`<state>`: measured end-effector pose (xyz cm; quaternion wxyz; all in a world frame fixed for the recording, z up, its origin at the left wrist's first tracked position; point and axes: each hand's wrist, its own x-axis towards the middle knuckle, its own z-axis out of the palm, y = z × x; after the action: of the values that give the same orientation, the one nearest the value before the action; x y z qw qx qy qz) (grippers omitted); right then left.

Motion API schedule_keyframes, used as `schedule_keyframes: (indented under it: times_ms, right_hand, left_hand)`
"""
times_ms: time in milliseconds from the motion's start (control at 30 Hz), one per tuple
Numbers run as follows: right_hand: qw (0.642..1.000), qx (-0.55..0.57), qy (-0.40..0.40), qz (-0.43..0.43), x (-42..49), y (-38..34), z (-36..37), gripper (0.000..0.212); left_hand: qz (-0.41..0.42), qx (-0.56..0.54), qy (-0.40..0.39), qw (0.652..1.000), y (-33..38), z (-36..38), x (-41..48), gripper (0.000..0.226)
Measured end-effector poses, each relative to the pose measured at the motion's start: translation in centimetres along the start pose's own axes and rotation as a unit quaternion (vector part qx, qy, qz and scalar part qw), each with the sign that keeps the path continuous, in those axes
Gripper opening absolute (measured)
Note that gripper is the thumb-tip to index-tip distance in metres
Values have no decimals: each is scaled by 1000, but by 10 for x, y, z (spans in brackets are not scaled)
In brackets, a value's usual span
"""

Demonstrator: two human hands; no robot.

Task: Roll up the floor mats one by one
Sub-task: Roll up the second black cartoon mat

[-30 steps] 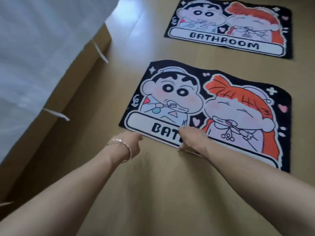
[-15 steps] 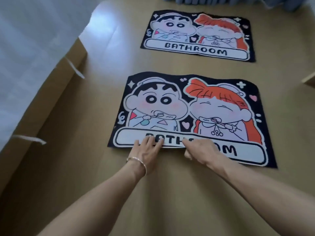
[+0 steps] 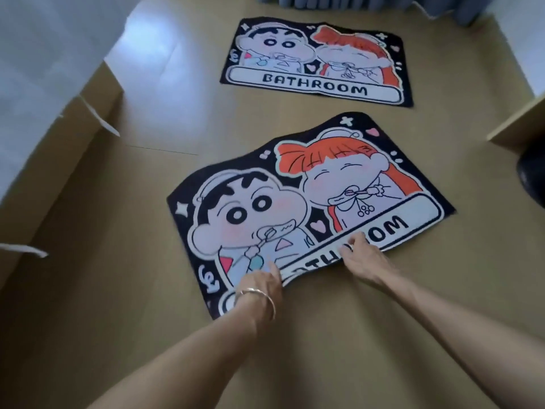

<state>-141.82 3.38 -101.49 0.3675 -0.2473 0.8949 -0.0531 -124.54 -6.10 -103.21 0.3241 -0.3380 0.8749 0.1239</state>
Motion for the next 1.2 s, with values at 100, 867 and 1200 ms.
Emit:
schedule_keyframes:
  times_ms: [100,867,1200]
  right_hand:
    - [999,3,-24,-34,13,-27,2,51]
    - [985,112,-129,-39,-32,-42,88,23]
    - [970,171,-168,-41,-22,-51,60,16]
  left_hand:
    - [-33,-71,-38,996,2,16,-19,55]
    - [19,7,-108,994,-85,74,-45,120]
    - [113,2,-71,991,-91,58,-54,102]
